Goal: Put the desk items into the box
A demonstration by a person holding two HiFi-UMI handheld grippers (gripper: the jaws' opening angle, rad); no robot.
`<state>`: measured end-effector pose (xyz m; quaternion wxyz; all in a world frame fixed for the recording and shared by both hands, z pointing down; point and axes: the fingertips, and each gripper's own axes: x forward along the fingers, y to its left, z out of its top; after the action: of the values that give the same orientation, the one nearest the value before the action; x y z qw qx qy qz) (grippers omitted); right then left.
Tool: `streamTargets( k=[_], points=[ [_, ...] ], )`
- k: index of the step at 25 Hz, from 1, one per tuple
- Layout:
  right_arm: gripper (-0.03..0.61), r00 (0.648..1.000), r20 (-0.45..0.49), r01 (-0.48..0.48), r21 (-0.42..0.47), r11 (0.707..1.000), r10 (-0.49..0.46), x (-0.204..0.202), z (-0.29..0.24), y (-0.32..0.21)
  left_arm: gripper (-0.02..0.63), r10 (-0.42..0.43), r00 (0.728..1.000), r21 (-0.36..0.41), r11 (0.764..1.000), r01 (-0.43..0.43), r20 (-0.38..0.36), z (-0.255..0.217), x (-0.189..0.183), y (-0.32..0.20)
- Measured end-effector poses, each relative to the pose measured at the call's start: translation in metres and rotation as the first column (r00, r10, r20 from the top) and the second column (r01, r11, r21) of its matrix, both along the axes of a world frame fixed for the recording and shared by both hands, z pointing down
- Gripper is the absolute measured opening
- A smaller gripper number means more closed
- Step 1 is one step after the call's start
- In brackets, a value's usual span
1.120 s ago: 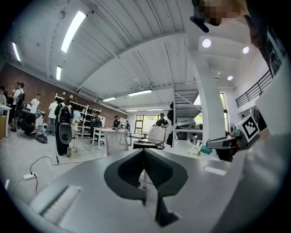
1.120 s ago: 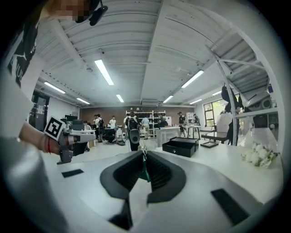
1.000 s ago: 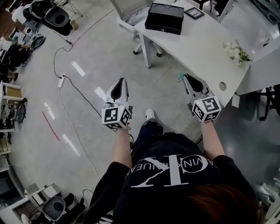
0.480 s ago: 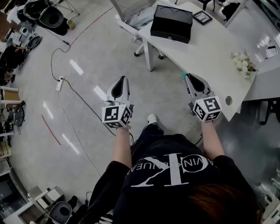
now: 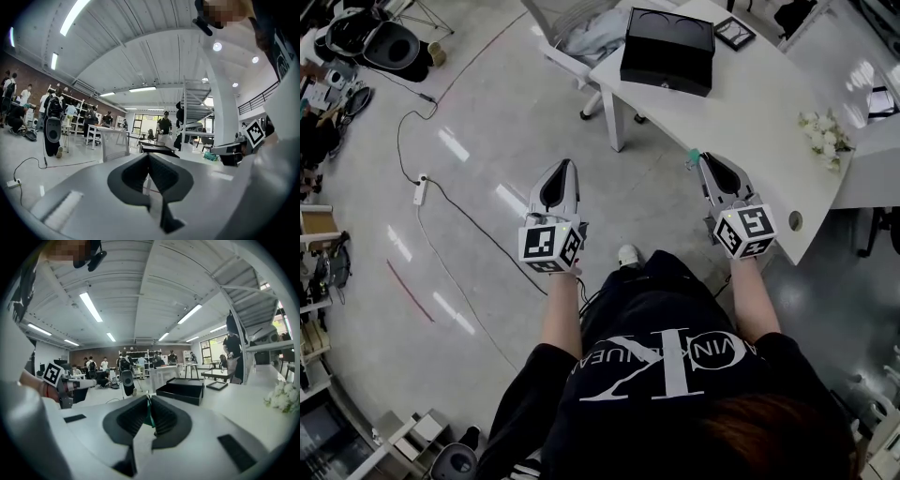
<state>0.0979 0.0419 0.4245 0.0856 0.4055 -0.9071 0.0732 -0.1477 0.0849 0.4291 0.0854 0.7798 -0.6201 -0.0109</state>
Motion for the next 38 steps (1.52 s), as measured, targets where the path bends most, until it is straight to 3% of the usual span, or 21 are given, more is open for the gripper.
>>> streamTargets(
  k=[10, 24, 38],
  points=[
    [0.034, 1.0, -0.015, -0.024, -0.003, 1.0, 0.024, 0.007, 0.002, -0.051, 0.011, 0.062, 0.998, -0.005, 0.998, -0.062, -0.013, 0.006, 0.019, -0.061],
    [0.034, 1.0, -0.011, 0.018, 0.006, 1.0, -0.018, -0.014, -0.003, -0.153, 0.011, 0.076, 0.997, 0.011, 0.997, -0.077, 0.005, -0.009, 0.014, -0.172],
    [0.034, 0.997, -0.026, 0.076, -0.012, 0.997, -0.076, -0.021, 0.004, -0.217, 0.011, 0.068, 0.998, -0.022, 0.997, -0.068, 0.008, 0.002, 0.02, -0.233]
  ],
)
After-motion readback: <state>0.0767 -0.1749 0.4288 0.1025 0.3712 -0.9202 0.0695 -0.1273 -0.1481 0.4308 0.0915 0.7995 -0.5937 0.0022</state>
